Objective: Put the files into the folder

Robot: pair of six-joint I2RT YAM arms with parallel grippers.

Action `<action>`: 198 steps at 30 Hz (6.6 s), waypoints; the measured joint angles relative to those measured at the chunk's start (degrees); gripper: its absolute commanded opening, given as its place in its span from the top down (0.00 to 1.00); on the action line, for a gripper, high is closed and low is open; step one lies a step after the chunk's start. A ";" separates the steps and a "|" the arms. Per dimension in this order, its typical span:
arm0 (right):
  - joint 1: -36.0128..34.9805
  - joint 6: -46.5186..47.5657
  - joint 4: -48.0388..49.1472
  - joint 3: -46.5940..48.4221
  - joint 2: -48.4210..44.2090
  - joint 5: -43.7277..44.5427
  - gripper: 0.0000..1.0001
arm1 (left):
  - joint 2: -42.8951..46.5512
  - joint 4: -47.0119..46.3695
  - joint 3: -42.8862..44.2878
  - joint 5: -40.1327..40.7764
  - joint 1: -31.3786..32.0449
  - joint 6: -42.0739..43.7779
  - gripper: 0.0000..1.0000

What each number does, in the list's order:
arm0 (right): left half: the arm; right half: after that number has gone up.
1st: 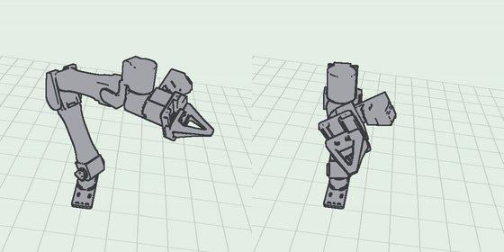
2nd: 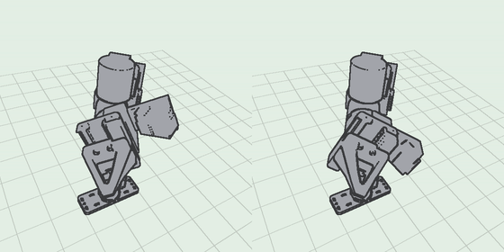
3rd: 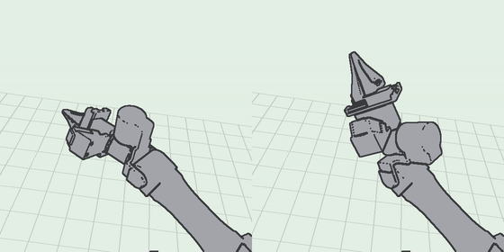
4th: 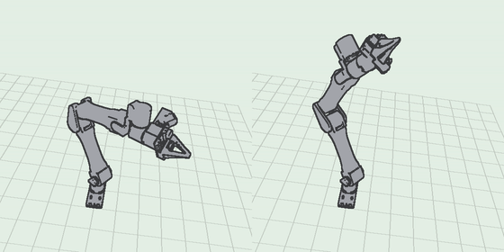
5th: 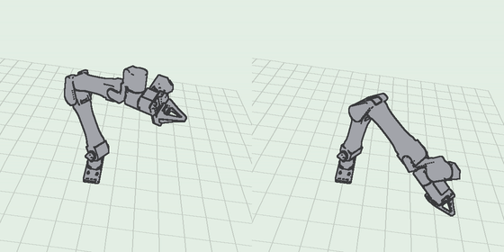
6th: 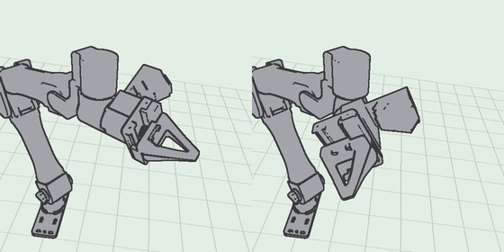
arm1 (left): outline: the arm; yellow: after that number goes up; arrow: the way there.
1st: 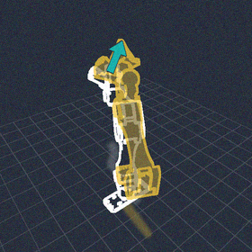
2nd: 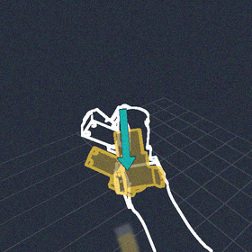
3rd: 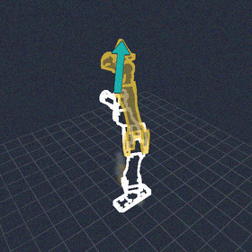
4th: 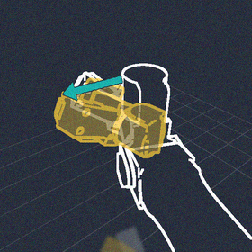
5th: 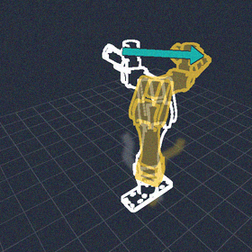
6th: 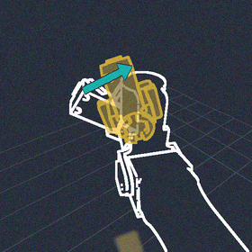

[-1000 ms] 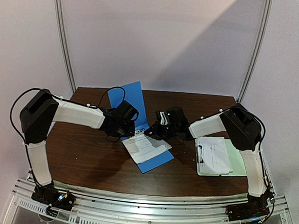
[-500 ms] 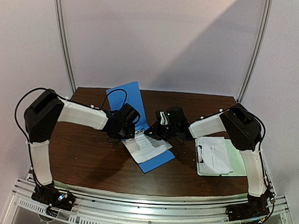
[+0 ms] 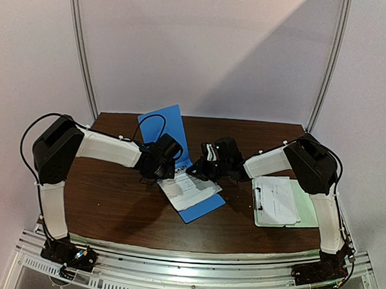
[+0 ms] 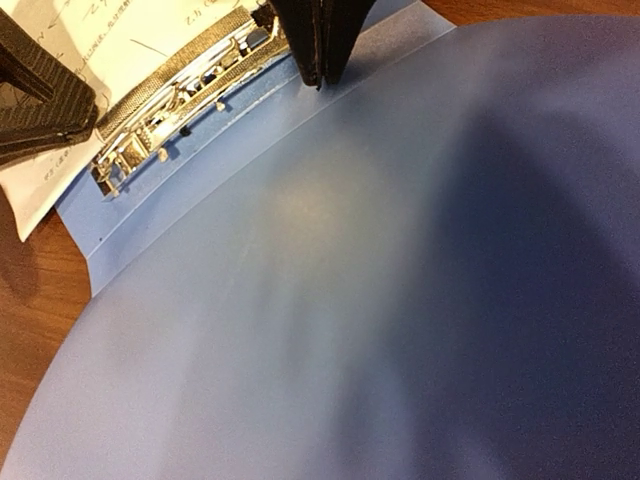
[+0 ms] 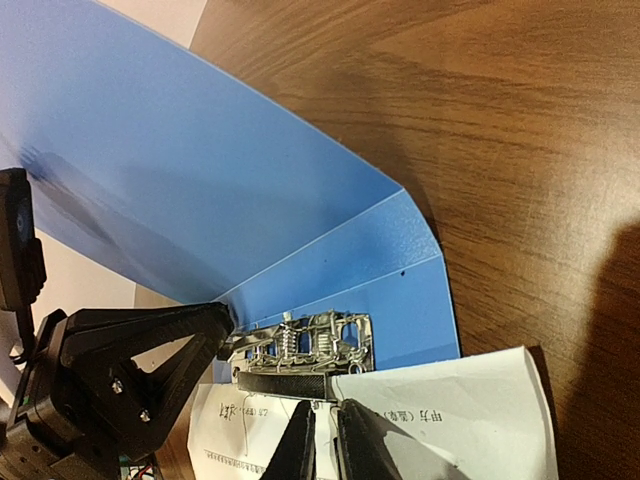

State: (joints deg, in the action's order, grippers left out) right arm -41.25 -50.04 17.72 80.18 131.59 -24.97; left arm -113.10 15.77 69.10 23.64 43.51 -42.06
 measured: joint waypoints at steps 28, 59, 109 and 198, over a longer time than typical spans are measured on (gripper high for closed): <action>0.00 -0.02 0.04 0.00 0.00 0.00 0.91 | 1.36 7.78 1.25 1.77 0.81 0.20 0.93; -0.02 3.91 -8.04 4.79 -0.07 -0.76 0.81 | 31.93 -5.64 -20.81 0.81 1.51 9.16 0.25; 0.02 11.47 -30.16 -1.25 -20.04 -0.96 0.56 | 25.99 -50.49 -30.58 -24.68 -11.61 43.23 0.20; 12.20 14.58 -27.32 -22.40 -45.75 10.25 0.01 | 55.56 -13.55 -20.00 5.31 -1.66 27.52 0.01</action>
State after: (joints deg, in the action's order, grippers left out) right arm -29.06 -35.46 -9.61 57.78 85.84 -14.72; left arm -57.54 2.22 49.10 28.95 41.85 -14.55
